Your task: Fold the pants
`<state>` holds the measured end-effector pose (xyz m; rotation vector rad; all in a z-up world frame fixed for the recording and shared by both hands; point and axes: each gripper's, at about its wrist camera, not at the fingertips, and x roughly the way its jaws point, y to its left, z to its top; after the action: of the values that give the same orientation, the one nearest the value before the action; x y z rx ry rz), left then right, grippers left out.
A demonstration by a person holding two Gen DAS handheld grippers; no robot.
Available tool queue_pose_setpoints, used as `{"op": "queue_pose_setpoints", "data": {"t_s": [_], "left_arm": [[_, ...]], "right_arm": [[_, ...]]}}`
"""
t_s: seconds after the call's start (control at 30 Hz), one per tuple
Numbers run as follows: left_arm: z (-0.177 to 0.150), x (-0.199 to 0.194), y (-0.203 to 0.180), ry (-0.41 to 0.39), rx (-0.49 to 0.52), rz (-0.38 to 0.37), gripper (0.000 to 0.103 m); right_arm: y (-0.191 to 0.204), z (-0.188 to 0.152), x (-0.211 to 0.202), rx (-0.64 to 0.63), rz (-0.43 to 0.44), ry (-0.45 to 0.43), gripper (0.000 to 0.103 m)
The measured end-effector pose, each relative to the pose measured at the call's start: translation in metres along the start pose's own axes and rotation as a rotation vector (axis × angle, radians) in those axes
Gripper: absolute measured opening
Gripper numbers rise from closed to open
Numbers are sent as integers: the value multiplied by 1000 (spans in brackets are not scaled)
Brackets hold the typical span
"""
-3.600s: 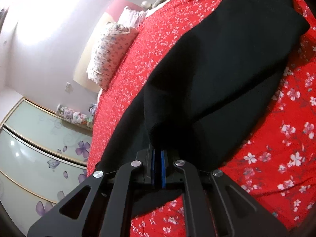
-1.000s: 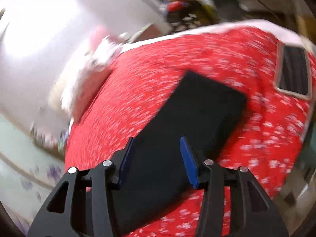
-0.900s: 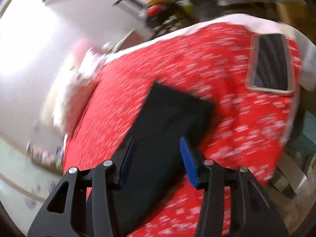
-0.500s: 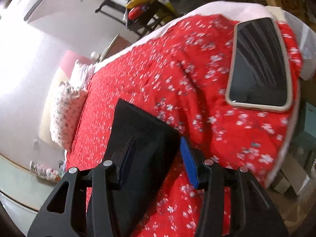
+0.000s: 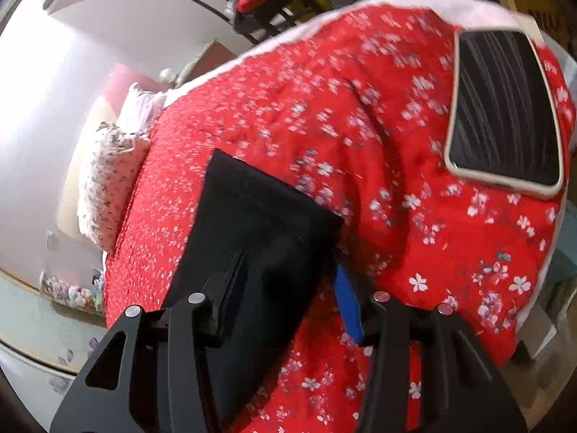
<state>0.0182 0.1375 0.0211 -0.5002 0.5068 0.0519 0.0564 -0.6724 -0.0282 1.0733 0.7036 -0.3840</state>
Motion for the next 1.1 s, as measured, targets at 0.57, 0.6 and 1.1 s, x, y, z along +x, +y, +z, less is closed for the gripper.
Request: {"op": "queue_pose_setpoints", "data": {"t_s": [0.57,0.6,1.1], "left_arm": [[0,2,0,8,-2,0,101],[0,2,0,8,-3,0,101],[0,5,1,14,-5,-2,101]], "right_arm": [[31,-3,-8,-128,-197,23,49],[28,-4,-7,-113,-203,30,49],[48,0,-10,-213,-89,12,49]]}}
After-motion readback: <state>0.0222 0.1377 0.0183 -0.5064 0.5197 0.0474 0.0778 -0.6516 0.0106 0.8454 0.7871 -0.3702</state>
